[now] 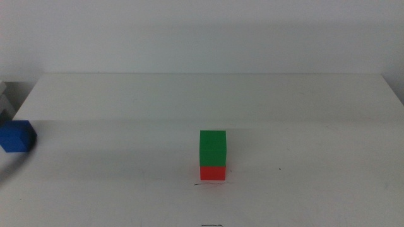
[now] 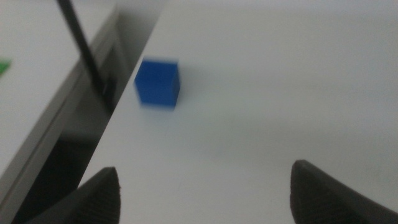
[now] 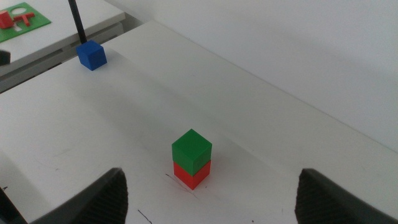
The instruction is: Stack red cubes first, then green, then blue cubes in a specific spot.
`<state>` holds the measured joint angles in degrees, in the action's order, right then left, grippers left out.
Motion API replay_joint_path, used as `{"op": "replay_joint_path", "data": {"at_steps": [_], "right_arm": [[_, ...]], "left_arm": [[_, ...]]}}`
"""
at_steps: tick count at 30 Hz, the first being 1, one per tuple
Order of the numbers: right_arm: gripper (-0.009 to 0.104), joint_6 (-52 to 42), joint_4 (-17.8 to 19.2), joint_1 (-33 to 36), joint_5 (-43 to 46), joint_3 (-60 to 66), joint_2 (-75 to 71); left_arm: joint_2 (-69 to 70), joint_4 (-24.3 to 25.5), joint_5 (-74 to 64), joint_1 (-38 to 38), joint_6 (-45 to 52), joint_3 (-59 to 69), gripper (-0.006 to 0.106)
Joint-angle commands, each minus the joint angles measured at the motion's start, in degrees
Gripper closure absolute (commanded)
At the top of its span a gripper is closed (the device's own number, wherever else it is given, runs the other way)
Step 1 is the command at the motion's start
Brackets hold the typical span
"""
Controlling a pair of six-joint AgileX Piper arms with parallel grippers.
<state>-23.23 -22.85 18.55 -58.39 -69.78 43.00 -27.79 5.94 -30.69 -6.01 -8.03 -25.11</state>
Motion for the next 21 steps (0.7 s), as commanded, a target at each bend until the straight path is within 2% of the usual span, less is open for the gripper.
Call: {"op": "replay_joint_path", "data": {"at_steps": [1,7,17,21], "right_arm": [[0.019,-0.6,-0.8,0.2,4.1,-1.2,0.2],[0.019,-0.6,-0.7,0.2,4.1,-1.2,0.2],[0.019,-0.6,-0.7,0.2,4.1,-1.2,0.2],[0.019,-0.6,-0.7,0.2,4.1,-1.2,0.2]], "left_arm": [[-7.4,-0.1,-7.8,0.3,0.4,-9.9,0.007],[-23.5,-1.9,-24.5,0.3,8.0,-28.1,0.007],[-44.0,-1.6,-34.5,-0.1,9.9,-44.3,0.007],[-49.9,-5.0,-35.4,-4.9,11.3,-48.5,0.007]]}}
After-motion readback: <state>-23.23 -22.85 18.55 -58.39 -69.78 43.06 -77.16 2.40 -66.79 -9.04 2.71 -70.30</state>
